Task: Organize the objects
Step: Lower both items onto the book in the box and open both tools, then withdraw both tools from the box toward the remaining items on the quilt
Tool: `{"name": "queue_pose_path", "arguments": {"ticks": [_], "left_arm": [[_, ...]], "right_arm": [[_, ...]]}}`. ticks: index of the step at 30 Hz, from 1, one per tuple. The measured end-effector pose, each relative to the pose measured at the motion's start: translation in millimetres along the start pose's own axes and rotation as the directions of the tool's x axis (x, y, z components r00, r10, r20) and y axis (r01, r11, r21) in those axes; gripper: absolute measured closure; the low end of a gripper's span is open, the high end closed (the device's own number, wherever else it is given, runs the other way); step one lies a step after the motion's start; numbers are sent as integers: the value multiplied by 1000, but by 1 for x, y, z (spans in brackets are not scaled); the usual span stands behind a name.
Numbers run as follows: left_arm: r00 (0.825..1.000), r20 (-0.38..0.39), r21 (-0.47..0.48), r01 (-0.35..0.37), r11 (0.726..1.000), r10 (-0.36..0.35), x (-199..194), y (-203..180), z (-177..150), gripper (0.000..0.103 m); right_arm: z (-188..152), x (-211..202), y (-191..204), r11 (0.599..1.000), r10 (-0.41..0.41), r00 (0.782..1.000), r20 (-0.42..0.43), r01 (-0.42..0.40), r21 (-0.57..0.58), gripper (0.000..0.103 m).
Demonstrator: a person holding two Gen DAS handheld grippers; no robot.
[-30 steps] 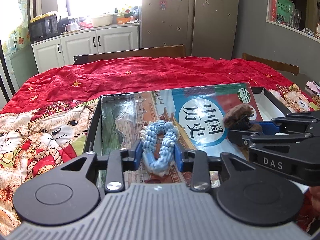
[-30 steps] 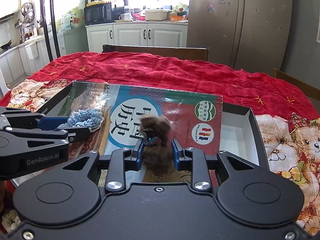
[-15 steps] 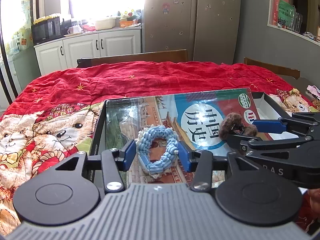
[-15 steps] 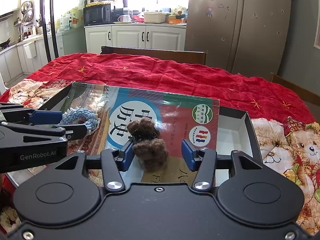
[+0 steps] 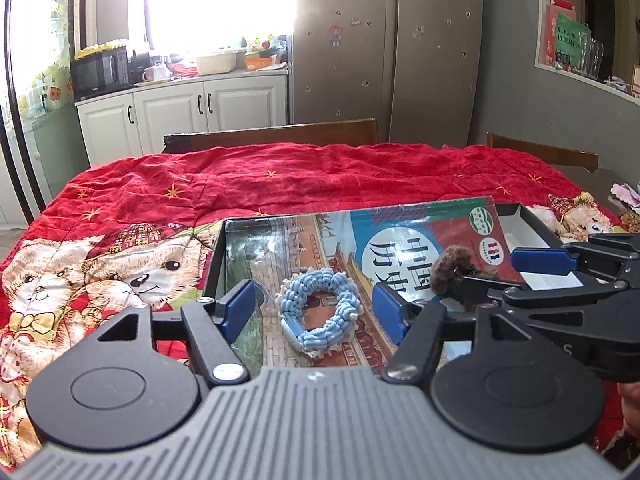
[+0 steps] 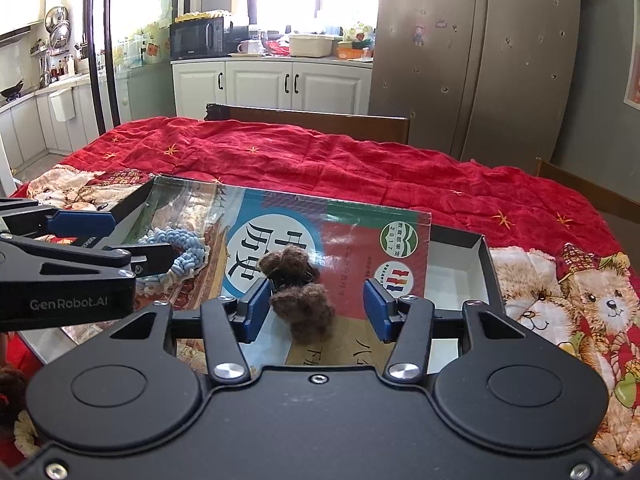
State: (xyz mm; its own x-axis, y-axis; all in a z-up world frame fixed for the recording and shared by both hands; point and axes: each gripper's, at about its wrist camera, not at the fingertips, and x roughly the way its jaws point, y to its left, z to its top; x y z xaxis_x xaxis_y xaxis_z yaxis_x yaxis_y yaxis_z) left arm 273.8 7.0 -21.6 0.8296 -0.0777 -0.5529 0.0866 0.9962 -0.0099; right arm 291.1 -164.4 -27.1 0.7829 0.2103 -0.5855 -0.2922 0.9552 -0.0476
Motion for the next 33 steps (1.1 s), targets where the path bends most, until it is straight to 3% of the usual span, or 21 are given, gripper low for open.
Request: {"name": "queue_pose_path", "arguments": {"ticks": [19, 33], "left_arm": [[999, 48, 36, 23, 999, -25, -65, -8, -8, 18], [996, 54, 54, 72, 996, -75, -114, -17, -31, 10]], "right_arm": [[-14, -78, 2, 1000, 1, 999, 45, -1, -3, 52], [-44, -135, 6, 1000, 10, 998, 60, -9, -16, 35]]}}
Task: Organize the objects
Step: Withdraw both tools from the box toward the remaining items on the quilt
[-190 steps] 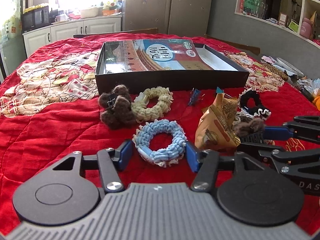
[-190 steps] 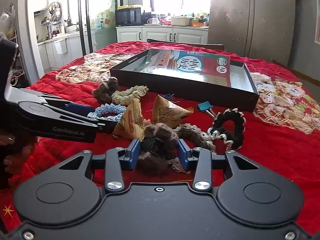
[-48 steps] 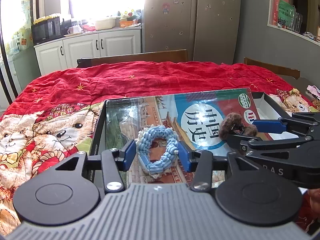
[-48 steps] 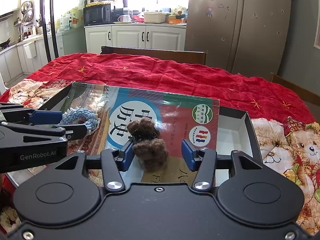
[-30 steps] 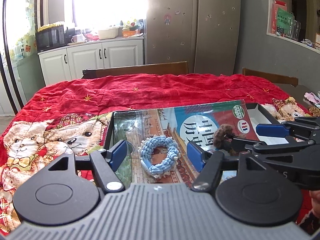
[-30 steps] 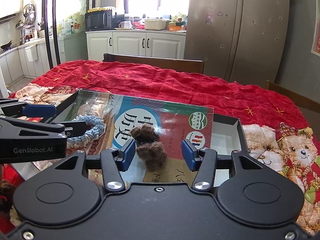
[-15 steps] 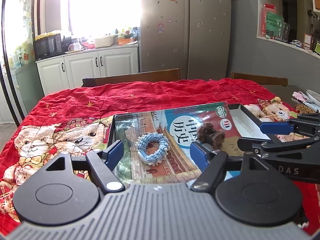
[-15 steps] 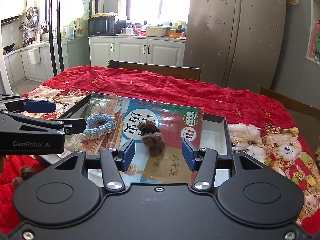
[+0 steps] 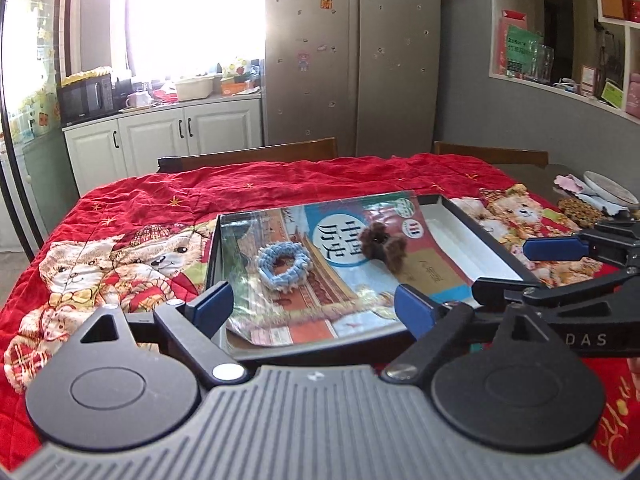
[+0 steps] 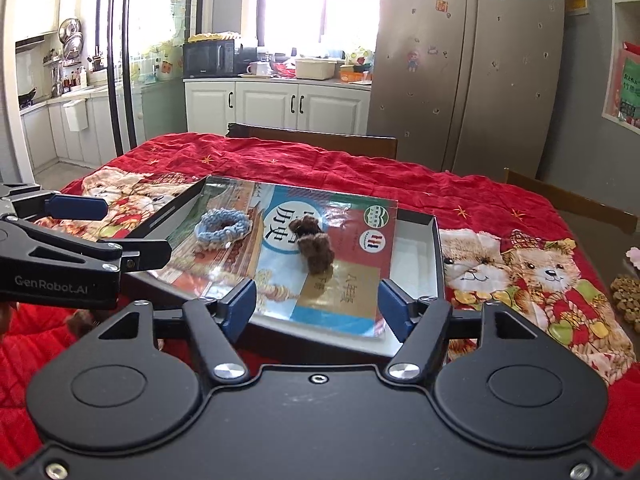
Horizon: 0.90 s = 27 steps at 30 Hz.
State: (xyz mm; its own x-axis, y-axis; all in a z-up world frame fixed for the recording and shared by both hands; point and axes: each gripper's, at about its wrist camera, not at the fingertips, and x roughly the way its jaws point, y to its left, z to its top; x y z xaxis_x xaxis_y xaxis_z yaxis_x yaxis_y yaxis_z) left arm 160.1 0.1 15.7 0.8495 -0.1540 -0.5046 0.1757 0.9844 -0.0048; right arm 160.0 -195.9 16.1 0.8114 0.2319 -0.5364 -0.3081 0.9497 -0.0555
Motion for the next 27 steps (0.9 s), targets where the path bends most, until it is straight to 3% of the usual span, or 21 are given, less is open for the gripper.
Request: {"name": "queue_pose_path", "arguments": {"ticks": [27], "left_arm": [[997, -24, 24, 77, 997, -77, -59, -17, -32, 5]], "right_arm": [[-48, -71, 4, 1000, 22, 1000, -3, -22, 7, 30]]}}
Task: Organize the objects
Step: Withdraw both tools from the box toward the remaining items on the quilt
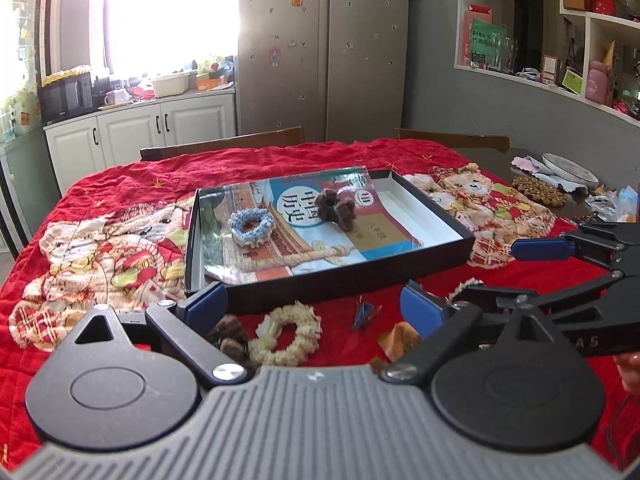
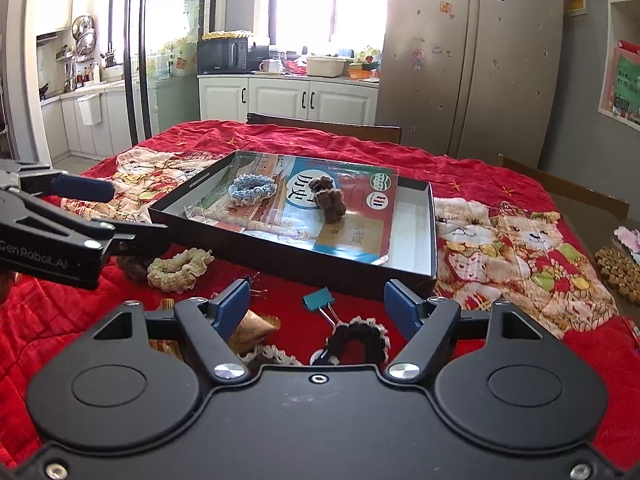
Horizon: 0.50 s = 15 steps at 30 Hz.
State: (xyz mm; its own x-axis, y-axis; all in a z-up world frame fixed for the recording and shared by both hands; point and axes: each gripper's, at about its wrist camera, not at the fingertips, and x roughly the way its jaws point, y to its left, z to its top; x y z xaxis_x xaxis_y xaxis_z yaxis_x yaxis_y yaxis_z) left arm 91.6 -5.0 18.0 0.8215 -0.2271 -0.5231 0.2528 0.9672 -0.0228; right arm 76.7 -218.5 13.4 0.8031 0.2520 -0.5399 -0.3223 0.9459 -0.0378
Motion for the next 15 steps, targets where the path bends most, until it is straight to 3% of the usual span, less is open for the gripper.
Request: {"name": "queue_pose_path", "arguments": {"ticks": [10, 15], "left_arm": [[998, -51, -5, 36, 999, -37, -2, -6, -26, 5], [995, -83, -19, 50, 999, -52, 5, -8, -37, 5]], "right_arm": [[-28, -14, 1, 1000, -15, 1000, -25, 15, -14, 33], [-47, -11, 3, 1000, -1, 997, -72, 1, -3, 48]]}}
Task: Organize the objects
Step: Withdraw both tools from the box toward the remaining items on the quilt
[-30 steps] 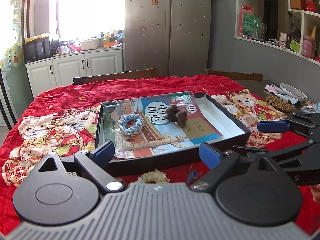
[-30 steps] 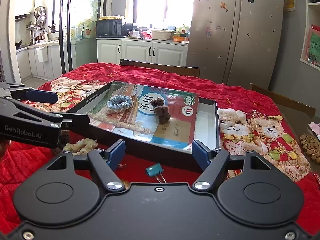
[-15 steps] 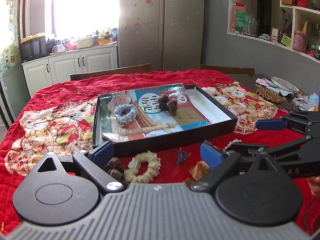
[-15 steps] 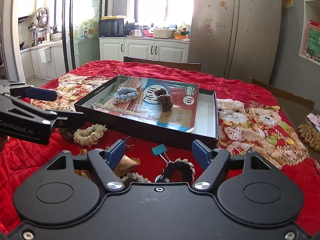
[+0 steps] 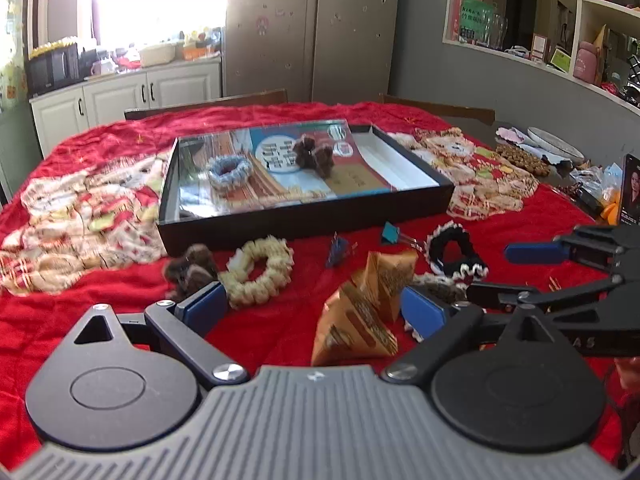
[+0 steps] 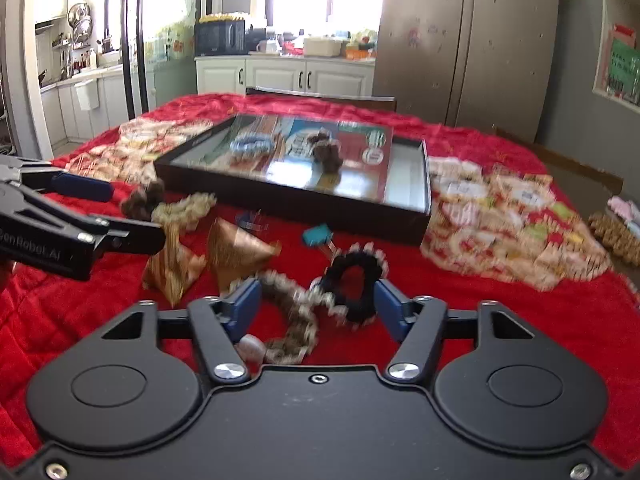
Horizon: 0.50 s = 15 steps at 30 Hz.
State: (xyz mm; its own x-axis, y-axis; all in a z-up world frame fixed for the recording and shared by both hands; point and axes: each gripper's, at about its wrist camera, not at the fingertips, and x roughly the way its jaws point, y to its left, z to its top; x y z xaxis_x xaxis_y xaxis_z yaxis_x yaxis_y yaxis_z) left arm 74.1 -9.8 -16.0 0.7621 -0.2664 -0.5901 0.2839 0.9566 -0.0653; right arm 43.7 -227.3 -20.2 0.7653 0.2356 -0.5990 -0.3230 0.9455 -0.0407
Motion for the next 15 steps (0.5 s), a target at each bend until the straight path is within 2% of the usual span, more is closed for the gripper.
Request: {"name": "queue_pose_path", "arguments": {"ticks": [9, 15], "left_arm": [[1000, -14, 3, 8, 1000, -8, 10, -5, -8, 5], [1000, -29, 10, 11, 1000, -11, 17, -8, -12, 5]], "right_arm": [[-15, 11, -2, 998, 11, 1000, -24, -10, 58, 64], [-15, 17, -4, 997, 24, 999, -39, -21, 79, 71]]}}
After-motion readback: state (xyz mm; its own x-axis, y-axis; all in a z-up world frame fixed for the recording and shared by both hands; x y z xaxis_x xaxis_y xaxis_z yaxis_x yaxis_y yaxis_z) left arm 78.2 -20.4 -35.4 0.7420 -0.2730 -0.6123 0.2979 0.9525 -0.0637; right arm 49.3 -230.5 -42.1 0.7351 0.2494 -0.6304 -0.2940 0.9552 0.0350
